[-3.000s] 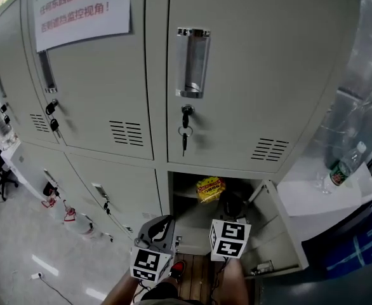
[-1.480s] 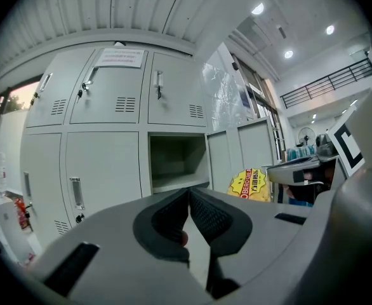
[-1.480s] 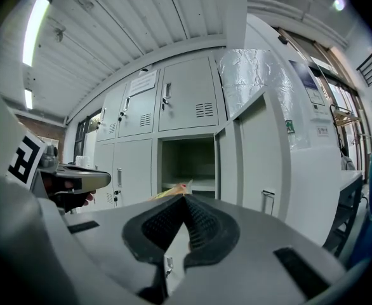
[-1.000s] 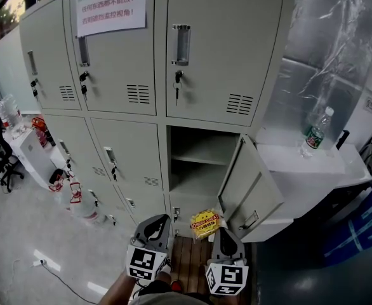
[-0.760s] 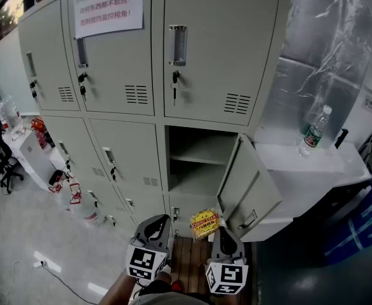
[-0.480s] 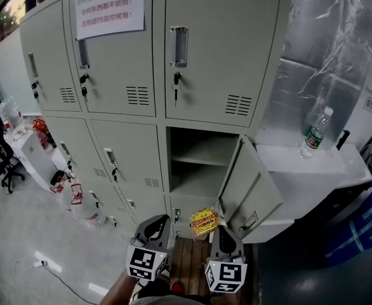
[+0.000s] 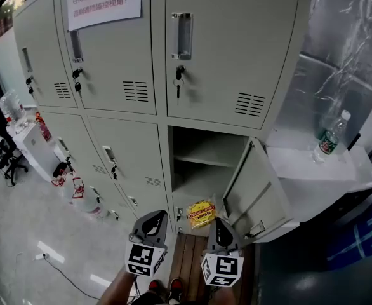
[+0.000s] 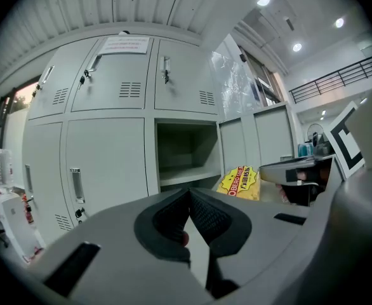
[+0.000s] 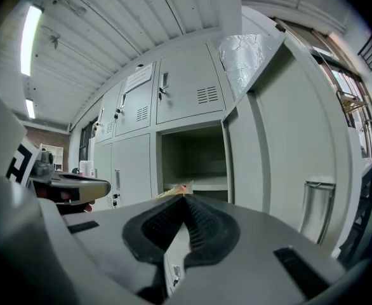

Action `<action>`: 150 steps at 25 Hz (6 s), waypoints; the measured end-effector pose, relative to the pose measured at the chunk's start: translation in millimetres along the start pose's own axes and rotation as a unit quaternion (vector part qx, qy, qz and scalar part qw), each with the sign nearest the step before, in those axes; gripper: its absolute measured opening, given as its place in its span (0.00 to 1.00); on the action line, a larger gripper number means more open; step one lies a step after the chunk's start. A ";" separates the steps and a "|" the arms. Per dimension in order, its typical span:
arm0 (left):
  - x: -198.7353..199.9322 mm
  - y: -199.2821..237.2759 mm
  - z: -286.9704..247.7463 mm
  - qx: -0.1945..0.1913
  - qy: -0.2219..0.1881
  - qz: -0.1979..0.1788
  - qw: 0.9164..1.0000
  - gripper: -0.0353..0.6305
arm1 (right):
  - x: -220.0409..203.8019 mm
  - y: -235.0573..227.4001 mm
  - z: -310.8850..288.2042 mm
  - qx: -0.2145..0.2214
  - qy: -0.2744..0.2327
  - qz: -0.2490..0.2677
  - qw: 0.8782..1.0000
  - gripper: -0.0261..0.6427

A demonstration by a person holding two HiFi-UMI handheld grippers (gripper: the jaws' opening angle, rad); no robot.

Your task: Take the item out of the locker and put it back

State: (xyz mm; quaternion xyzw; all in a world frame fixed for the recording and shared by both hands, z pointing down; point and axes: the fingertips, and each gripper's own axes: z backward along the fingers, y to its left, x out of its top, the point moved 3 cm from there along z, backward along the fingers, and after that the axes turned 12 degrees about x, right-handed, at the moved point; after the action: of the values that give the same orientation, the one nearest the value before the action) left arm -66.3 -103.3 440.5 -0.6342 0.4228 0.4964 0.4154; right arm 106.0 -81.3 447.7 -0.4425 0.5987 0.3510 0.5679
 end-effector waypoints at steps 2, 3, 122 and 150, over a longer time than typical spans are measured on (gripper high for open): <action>-6.0 3.0 -9.4 0.001 0.003 -0.002 1.000 0.09 | -2.3 -5.1 -13.1 0.002 0.000 -0.003 1.000 0.06; -9.4 4.4 -14.3 0.001 0.004 -0.004 1.000 0.09 | -4.3 -7.7 -20.1 0.004 0.002 -0.004 1.000 0.06; 25.5 -0.4 33.5 0.012 -0.048 -0.021 0.999 0.09 | 13.7 20.4 5.3 0.021 0.008 0.045 0.999 0.10; 14.2 -10.6 63.1 0.012 -0.036 -0.011 0.999 0.09 | 2.5 33.3 40.4 0.027 0.008 0.051 0.998 0.06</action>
State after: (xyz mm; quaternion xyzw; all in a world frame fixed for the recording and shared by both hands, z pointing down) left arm -71.7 -42.1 417.6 -0.6156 0.4069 0.5092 0.4429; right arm 90.1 -32.3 438.1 -0.3989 0.6343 0.3592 0.5564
